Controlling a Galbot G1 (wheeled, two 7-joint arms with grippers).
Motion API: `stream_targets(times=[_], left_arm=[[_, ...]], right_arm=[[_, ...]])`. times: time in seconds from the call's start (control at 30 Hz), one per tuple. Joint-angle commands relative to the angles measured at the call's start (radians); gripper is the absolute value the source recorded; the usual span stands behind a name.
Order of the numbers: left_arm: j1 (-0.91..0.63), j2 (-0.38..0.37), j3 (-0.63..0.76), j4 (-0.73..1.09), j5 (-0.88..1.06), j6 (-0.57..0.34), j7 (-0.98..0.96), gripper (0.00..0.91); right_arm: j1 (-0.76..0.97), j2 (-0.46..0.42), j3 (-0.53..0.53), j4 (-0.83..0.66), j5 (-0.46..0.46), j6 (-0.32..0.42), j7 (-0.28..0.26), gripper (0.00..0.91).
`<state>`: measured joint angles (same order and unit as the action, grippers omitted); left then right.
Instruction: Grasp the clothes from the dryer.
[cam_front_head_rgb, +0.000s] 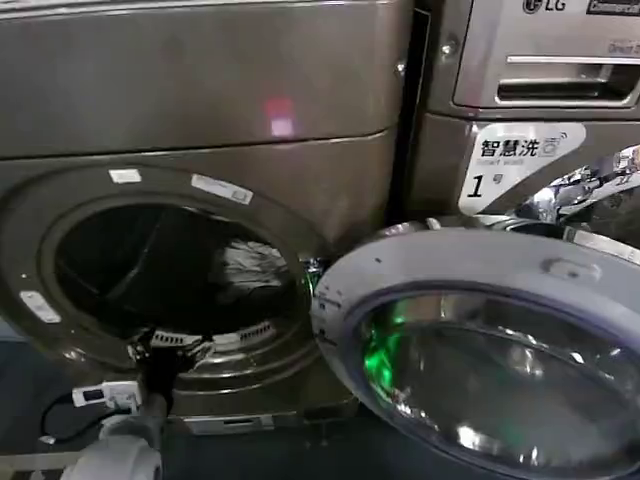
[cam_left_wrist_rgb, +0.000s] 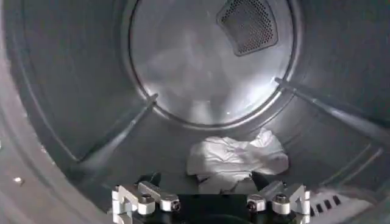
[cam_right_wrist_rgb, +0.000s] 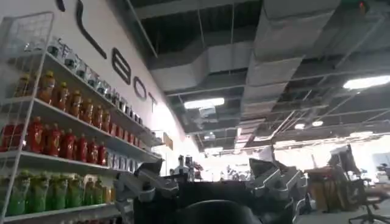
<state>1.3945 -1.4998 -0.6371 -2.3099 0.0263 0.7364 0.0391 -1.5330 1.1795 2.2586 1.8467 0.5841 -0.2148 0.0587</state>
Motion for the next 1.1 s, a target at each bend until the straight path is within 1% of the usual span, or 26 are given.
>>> stream_targets(times=[0.03,0.4,0.57,0.77,0.83,0.97,1.07,1.1], left_arm=[[-0.001,-0.001,0.001,0.001,0.001,0.049,0.000,0.907],[-0.005,-0.002,0.002,0.012,0.000,0.049,0.001,0.907],[-0.048,0.000,0.002,0.062,0.011,0.049,0.023,0.907],[-0.167,0.011,0.013,0.177,0.026,0.046,0.044,0.907],[-0.212,0.008,0.021,0.221,0.046,0.021,0.052,0.907],[-0.295,0.006,0.038,0.316,0.061,0.008,0.064,0.907],[-0.358,0.001,0.047,0.412,0.117,-0.032,0.072,0.907],[-0.373,0.003,0.047,0.434,0.115,-0.030,0.077,0.907]], right_arm=[[-0.001,0.001,-0.001,0.000,0.000,0.002,0.007,0.907],[-0.004,0.006,-0.003,0.004,-0.001,0.020,0.006,0.907],[-0.002,0.004,-0.003,0.004,-0.001,0.021,0.006,0.907],[-0.003,0.005,-0.005,0.006,-0.001,0.024,0.005,0.907],[-0.001,0.004,-0.006,0.005,-0.001,0.025,0.005,0.907],[0.011,0.003,-0.018,0.014,-0.001,0.023,0.005,0.907],[0.014,0.001,-0.019,0.015,-0.001,0.022,0.005,0.907],[0.013,0.000,-0.018,0.013,-0.001,0.023,0.005,0.907]])
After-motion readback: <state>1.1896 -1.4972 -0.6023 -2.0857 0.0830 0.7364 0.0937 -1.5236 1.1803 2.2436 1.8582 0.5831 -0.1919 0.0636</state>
